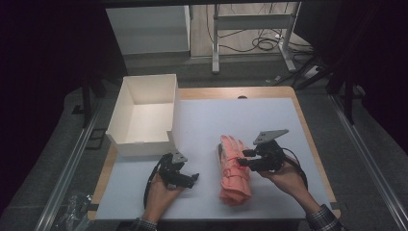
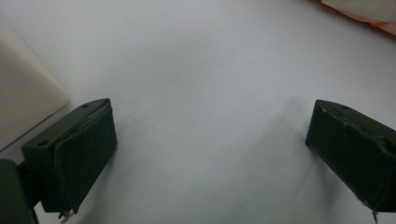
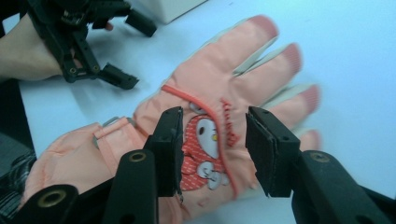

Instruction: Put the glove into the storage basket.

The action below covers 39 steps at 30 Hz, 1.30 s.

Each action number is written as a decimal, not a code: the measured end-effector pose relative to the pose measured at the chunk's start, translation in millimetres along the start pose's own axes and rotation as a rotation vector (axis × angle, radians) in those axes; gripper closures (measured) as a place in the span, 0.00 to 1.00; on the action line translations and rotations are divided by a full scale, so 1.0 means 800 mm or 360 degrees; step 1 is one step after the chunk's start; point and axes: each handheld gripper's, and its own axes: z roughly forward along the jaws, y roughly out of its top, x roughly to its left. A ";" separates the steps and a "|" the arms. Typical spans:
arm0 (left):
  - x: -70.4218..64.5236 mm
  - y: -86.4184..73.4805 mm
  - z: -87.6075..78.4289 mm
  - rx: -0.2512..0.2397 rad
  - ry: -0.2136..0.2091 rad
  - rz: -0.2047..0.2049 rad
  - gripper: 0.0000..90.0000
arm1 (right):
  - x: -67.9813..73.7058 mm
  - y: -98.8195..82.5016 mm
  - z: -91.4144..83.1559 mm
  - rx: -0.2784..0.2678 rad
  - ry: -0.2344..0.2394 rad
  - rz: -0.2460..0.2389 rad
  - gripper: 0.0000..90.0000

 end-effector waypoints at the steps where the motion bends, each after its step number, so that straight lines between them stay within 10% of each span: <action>1: 0.000 0.000 0.000 0.0000 0.0000 0.0000 0.02 | -0.002 -0.001 -0.005 -0.0012 -0.0014 0.0005 0.62; 10: 0.000 0.000 0.000 -0.0006 0.0000 -0.0006 0.02 | -0.023 -0.039 -0.022 -0.0019 -0.0102 0.0060 0.64; 23: 0.000 0.000 0.000 0.0003 -0.0002 0.0004 0.02 | 0.005 -0.115 0.011 0.0078 0.0087 0.0068 0.90; 39: 0.001 0.000 0.000 0.0002 -0.0007 -0.0006 0.02 | 0.029 -0.111 0.044 0.0043 0.0170 0.0038 0.89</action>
